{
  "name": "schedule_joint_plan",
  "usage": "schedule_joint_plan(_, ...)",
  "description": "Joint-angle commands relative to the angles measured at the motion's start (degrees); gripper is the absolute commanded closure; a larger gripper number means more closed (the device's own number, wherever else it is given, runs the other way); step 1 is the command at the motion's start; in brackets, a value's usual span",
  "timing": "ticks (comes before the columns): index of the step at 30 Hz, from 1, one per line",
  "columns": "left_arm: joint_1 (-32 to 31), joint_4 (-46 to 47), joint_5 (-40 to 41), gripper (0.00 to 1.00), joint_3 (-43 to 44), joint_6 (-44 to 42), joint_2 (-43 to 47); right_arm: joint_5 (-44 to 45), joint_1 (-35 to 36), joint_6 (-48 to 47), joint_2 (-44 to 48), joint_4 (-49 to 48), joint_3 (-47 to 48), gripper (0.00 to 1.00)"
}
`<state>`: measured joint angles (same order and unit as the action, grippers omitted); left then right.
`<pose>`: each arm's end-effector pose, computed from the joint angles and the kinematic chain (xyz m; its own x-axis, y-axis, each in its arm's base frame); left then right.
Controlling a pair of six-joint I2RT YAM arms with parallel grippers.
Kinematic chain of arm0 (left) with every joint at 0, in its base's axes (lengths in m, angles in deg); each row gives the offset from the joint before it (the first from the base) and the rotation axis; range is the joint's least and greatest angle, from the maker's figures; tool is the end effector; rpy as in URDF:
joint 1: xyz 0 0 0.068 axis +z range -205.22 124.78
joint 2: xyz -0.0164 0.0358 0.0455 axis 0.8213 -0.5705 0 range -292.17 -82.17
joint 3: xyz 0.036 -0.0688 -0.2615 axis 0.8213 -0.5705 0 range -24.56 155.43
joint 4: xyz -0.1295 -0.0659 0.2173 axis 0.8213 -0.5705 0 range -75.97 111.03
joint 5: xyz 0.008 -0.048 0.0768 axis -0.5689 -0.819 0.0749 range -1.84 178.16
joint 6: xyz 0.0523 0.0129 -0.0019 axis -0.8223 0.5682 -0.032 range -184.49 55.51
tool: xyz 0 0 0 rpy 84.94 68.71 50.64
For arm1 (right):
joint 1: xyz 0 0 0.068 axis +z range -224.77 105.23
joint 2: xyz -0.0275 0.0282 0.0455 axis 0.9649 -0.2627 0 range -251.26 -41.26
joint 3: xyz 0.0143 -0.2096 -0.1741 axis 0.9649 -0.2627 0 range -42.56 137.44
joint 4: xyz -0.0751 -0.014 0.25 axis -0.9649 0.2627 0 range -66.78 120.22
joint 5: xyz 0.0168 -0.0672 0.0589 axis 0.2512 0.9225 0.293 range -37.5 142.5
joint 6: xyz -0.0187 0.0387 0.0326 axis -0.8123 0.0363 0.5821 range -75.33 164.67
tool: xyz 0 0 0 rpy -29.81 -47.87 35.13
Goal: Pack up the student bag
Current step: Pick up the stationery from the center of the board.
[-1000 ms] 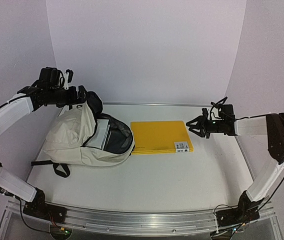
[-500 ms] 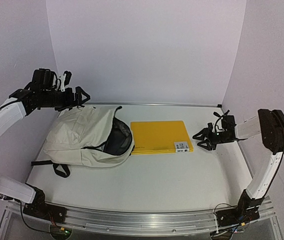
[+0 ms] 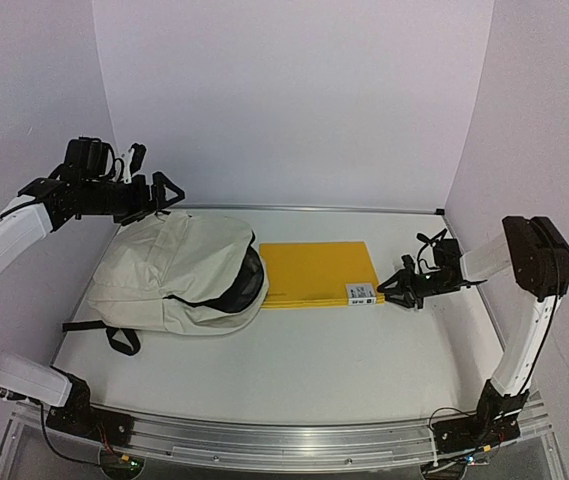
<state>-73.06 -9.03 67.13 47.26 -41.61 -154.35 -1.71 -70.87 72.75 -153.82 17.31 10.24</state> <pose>0.2598 -0.0972 0.3691 -0.6697 -0.1656 -0.7239 0.3476 0.7915 -0.5026 0.3496 0.0527 0.0993 -0.9542 0.2109 -0.2121 -0.0770 0.5120 0.8555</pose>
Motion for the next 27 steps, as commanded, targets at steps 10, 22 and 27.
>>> schedule_joint_plan(10, 0.07, 0.35, 0.05, 0.00, -0.95, 0.17, -0.07, -3.57, 2.40, 1.73, 3.80, -0.32, 2.90, 0.75)
schedule_joint_plan(22, 0.09, 0.96, -1.66, 0.00, -1.45, 0.34, -1.24, -3.45, 4.75, -0.10, 3.03, -1.51, 4.25, 0.81)
schedule_joint_plan(27, -1.02, 5.21, -5.41, 0.00, -2.85, -1.42, -1.89, -5.39, 5.17, 3.00, 5.50, -4.04, 3.66, 0.87)
